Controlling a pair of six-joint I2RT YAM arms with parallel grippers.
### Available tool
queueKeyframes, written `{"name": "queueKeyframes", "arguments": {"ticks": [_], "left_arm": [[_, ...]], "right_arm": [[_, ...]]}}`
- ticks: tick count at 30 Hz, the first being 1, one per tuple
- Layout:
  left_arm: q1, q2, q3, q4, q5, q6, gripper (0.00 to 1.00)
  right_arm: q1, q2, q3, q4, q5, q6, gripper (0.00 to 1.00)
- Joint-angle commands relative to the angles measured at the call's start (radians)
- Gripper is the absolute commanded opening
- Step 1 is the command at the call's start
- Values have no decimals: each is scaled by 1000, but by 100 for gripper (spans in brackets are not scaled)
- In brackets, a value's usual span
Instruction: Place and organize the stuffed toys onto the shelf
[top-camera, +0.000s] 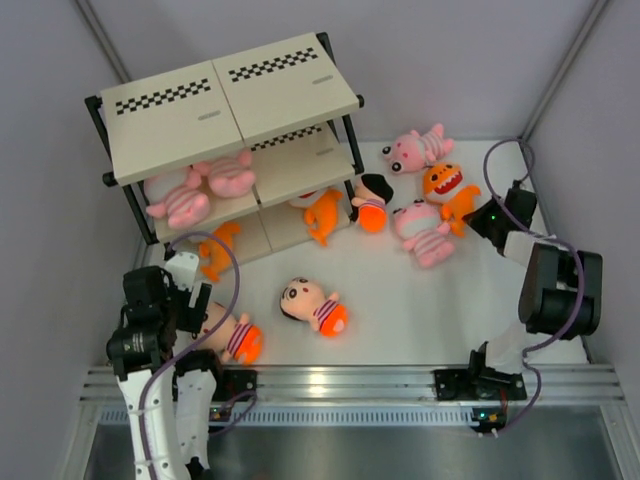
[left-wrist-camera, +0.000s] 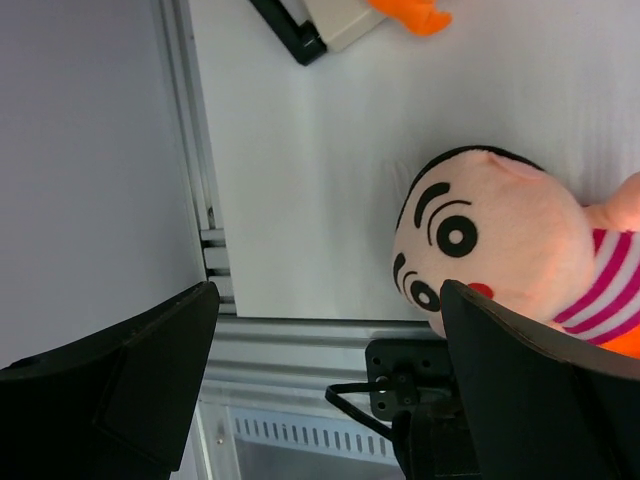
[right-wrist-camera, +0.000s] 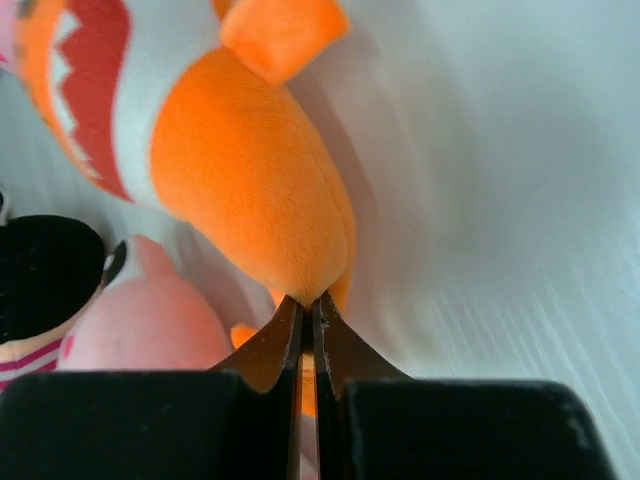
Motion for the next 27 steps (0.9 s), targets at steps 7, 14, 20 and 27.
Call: {"name": "queueKeyframes", "arguments": {"ticks": [7, 14, 20, 27], "left_arm": [[-3, -102, -97, 56, -203, 22, 98], [-3, -114, -77, 55, -178, -1, 98], [-2, -122, -50, 53, -164, -4, 98], [-2, -131, -42, 52, -162, -1, 98]], "right_arm": [[146, -542, 158, -361, 339, -223, 0], [473, -680, 197, -559, 319, -216, 0], [723, -798, 59, -421, 190, -9, 0], [1077, -696, 7, -166, 193, 200, 0]]}}
